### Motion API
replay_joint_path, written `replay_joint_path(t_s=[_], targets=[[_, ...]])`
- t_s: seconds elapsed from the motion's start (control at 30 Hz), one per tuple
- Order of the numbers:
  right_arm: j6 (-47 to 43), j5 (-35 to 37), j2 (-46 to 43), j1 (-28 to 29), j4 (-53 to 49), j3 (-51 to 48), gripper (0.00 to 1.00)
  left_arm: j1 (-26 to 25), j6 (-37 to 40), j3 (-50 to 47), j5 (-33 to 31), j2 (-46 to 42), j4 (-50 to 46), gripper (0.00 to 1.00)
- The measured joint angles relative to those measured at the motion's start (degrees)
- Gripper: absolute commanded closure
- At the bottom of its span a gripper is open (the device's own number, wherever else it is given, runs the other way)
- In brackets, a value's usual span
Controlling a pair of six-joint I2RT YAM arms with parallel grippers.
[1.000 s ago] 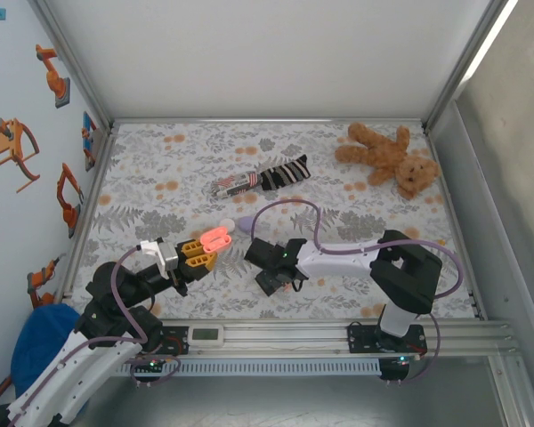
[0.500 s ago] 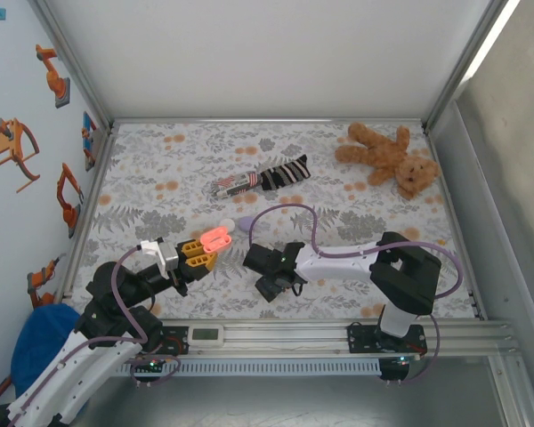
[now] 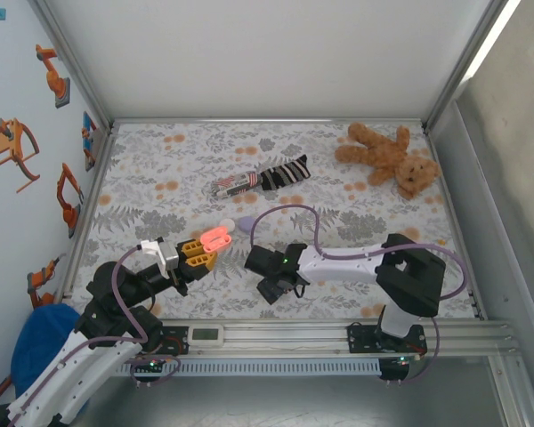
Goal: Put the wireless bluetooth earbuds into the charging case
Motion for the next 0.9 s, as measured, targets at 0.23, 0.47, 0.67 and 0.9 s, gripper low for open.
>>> replay_joint_path(t_s=[0.23,0.47,0.67,0.9], targets=[[-2.7,-3.0,-7.8,-0.3,-0.5,0.0,0.27,0.0,0.0,0.0,-0.3,0.0,0.0,1.00],[-7.4,-12.8,-9.0,-4.8,0.5,0.0,0.36,0.0,0.0,0.0,-0.4,0.0,0.0,1.00],[-10.7,-18.2,-6.9,-7.0,1.3,0.0,0.41,0.0,0.0,0.0,-0.4,0.0,0.0,1.00],[-12.7,-20.8,-2.5,-8.6,1.9,0.0,0.45,0.0,0.0,0.0,-0.4,0.0,-0.2,1.00]])
